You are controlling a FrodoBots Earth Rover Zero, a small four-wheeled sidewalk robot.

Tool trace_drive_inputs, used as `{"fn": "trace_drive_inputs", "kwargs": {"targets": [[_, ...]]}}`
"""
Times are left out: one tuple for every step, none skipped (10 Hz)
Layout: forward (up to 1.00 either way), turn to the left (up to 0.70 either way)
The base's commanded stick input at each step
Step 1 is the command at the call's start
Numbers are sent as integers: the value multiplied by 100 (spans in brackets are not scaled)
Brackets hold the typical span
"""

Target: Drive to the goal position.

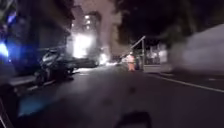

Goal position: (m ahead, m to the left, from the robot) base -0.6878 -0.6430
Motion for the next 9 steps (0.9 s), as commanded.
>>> {"fn": "trace_drive_inputs", "kwargs": {"targets": [[45, 27], [45, 27], [45, 27], [45, 27], [45, 27], [45, 27], [45, 27], [45, 27], [45, 27]]}}
